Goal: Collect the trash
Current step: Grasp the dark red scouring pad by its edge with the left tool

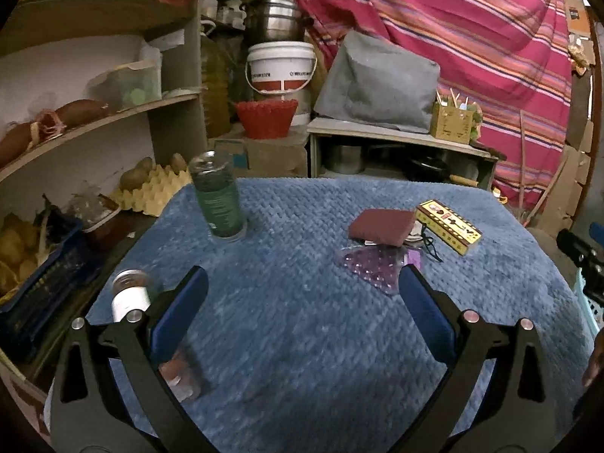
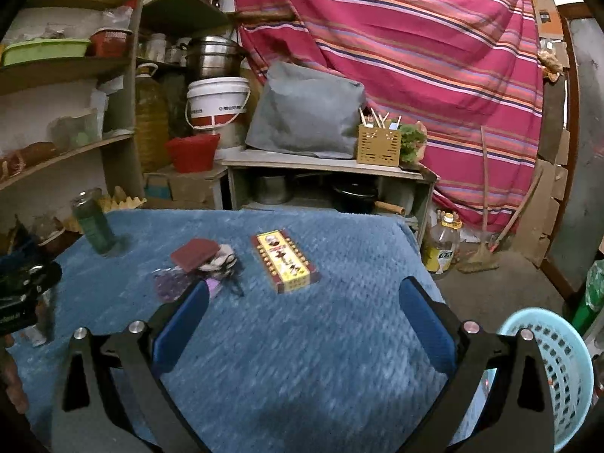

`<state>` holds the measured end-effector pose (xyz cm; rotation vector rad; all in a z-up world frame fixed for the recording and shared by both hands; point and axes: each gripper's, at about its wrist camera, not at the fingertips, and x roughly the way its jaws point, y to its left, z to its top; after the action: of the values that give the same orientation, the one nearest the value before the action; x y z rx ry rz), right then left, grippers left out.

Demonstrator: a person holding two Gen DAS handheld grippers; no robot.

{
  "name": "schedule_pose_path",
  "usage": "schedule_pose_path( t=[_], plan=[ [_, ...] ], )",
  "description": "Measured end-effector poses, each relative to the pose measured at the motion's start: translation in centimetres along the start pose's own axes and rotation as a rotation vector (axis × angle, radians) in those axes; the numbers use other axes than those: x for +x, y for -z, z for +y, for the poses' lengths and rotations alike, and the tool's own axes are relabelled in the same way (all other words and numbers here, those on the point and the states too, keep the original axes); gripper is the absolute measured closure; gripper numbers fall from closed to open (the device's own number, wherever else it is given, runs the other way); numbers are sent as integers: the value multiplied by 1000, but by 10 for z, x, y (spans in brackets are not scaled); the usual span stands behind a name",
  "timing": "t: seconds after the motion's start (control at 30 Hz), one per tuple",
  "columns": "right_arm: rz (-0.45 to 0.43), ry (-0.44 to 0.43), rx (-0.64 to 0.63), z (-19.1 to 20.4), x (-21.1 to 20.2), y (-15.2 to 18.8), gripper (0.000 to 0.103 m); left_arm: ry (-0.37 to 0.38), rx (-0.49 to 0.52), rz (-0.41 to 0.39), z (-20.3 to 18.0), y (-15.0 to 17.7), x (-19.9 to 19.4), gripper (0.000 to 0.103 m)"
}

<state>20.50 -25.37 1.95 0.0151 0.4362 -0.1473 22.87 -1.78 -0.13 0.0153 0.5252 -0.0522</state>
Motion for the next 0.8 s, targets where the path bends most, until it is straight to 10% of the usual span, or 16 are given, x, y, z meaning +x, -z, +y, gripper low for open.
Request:
schedule_pose_path(
  t=[0.8],
  plan=[
    [141,11,129,-68,124,-11,5,9,116,153,-108,-48,160,6]
  ],
)
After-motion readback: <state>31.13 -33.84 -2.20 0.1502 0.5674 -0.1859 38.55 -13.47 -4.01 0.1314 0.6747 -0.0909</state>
